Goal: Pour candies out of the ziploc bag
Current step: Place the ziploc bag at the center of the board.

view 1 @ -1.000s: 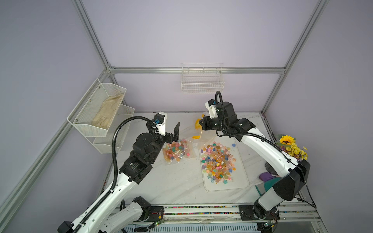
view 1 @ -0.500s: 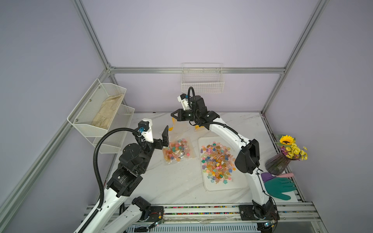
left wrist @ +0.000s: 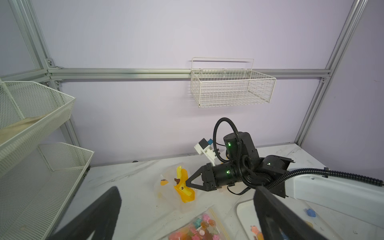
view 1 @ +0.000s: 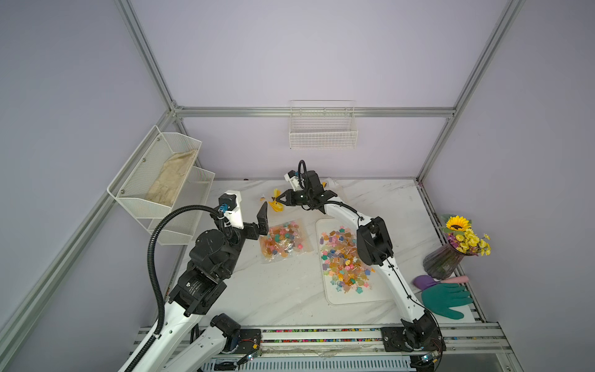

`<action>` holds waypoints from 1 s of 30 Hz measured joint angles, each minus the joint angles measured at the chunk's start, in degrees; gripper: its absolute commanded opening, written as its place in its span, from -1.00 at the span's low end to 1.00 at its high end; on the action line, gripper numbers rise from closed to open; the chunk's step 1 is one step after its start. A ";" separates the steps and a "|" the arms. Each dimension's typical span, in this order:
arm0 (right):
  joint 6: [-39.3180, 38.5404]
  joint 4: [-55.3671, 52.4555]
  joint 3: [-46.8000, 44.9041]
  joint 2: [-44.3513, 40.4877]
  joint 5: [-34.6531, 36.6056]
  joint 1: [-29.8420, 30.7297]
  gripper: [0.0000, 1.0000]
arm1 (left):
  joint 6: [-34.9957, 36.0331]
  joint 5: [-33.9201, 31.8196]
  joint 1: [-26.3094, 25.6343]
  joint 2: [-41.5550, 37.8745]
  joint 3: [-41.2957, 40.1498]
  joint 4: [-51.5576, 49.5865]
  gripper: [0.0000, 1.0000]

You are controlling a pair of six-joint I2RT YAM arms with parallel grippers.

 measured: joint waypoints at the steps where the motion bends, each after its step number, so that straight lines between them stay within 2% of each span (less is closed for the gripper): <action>1: -0.07 0.00 -2.89 -0.92 0.79 -0.90 -0.77 | -0.31 0.09 0.00 0.42 -0.17 0.00 1.00; 4: 0.17 -0.22 -8.52 -3.39 3.28 -3.48 -0.74 | -1.09 0.31 0.00 2.21 -0.37 -0.24 1.00; 9: 1.73 0.07 -12.66 -8.26 6.45 -5.44 -0.22 | -5.05 -0.17 0.00 3.89 -0.35 -3.91 1.00; 11: 1.60 0.31 -13.70 -10.38 7.50 -5.46 -0.14 | -7.06 -0.17 0.00 4.33 -0.33 -6.21 1.00; 19: 1.81 0.85 -22.16 -22.12 13.31 -5.33 0.43 | -13.68 1.25 0.00 9.90 -0.11 -15.15 0.94; 22: 1.46 0.83 -27.21 -29.40 18.95 -5.38 0.65 | -17.97 1.22 0.00 15.32 2.60 -21.31 0.85; 24: 1.62 0.92 -31.85 -36.04 24.85 -5.38 0.83 | -21.79 1.22 0.00 19.98 5.84 -25.14 0.77; 26: 1.53 1.36 -36.57 -42.86 31.15 -5.40 0.93 | -26.01 1.22 -0.15 24.24 8.87 -28.65 0.70; 30: 1.57 3.82 -45.62 -56.08 42.18 -5.44 0.95 | -33.31 2.32 -0.68 32.79 13.81 -34.07 0.65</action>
